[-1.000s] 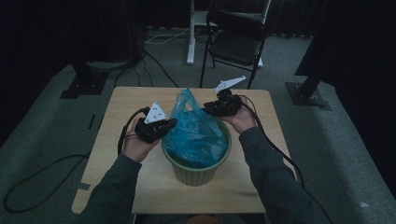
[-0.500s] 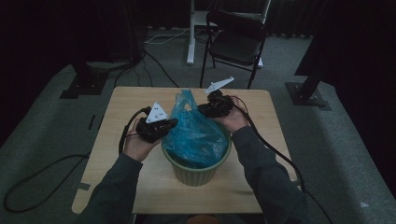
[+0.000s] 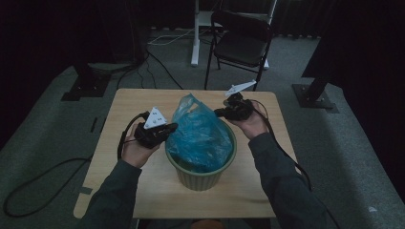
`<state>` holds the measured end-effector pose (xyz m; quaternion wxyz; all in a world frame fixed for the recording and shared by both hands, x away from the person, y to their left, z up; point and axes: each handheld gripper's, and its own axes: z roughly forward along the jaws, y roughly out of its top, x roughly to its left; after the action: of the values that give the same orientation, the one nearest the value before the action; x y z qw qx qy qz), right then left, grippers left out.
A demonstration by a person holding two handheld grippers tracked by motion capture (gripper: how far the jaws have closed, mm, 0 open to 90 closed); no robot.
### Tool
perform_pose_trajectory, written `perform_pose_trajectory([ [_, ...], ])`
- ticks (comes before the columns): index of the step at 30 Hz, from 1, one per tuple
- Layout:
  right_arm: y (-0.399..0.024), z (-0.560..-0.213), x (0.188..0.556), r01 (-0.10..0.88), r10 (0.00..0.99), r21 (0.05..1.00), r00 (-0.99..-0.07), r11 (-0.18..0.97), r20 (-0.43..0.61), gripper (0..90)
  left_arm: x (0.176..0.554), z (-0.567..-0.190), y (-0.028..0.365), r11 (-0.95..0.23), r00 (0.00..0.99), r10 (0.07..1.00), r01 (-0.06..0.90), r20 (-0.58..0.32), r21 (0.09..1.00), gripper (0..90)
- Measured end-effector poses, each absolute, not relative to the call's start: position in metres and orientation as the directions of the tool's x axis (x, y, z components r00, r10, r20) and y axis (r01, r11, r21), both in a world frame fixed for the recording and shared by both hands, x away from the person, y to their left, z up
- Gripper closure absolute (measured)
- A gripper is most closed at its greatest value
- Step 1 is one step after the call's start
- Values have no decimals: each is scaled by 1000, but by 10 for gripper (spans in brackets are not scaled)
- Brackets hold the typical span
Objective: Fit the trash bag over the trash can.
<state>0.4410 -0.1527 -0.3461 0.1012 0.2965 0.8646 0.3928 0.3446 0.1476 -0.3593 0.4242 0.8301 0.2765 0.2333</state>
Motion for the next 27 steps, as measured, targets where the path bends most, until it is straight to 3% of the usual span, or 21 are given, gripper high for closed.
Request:
perform_pose_trajectory([
  [7, -188, -349, 428, 482, 613, 746, -780, 459, 127, 900, 335, -362, 165, -478, 716, 681, 276, 154, 834, 897],
  [17, -215, -354, 390, 486, 576, 723, -804, 491, 150, 900, 322, -380, 187, -473, 702, 702, 334, 120, 815, 897],
  [27, -224, -368, 366, 502, 532, 696, -823, 514, 200, 900, 306, -400, 182, -462, 736, 675, 362, 56, 810, 897],
])
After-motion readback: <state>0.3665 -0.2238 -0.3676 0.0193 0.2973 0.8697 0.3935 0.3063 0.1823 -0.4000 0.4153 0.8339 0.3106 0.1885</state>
